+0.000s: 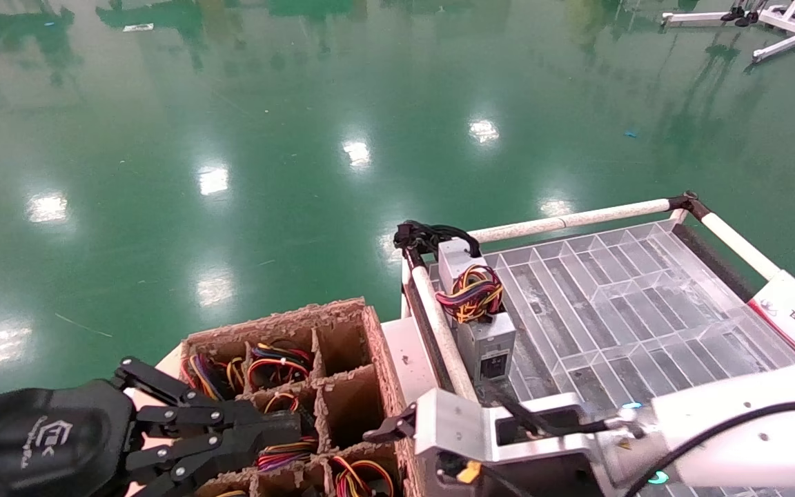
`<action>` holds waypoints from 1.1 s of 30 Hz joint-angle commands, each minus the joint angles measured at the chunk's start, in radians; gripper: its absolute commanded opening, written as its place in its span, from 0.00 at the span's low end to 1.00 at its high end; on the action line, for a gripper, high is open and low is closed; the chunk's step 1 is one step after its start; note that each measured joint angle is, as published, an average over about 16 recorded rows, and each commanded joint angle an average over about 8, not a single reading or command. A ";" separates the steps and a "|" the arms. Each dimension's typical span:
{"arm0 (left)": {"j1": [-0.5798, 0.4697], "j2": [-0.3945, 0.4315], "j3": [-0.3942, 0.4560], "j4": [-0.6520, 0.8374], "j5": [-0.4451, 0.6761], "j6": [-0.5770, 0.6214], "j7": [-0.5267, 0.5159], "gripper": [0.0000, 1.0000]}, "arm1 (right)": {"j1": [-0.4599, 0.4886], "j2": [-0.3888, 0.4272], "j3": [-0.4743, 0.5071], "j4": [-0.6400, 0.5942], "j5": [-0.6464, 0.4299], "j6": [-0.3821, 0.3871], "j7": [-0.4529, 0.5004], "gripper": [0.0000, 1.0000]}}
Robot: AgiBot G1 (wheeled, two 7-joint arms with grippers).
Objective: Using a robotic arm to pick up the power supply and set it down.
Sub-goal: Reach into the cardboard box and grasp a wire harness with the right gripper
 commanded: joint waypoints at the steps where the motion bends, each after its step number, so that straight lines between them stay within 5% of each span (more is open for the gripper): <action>1: 0.000 0.000 0.000 0.000 0.000 0.000 0.000 0.00 | 0.012 -0.022 -0.014 -0.016 -0.020 -0.002 -0.003 0.00; 6: 0.000 0.000 0.000 0.000 0.000 0.000 0.000 0.01 | 0.036 -0.052 -0.034 -0.052 -0.050 -0.007 -0.009 0.00; 15: 0.000 0.000 0.000 0.000 0.000 0.000 0.000 0.33 | 0.056 -0.073 -0.054 -0.093 -0.079 -0.017 -0.010 0.00; 24: 0.000 0.000 0.001 0.000 0.000 0.000 0.000 0.95 | 0.062 -0.073 -0.066 -0.097 -0.103 -0.017 0.004 0.00; 33: 0.000 0.000 0.001 0.000 -0.001 0.000 0.000 1.00 | 0.055 -0.056 -0.055 -0.087 -0.086 -0.019 0.014 0.00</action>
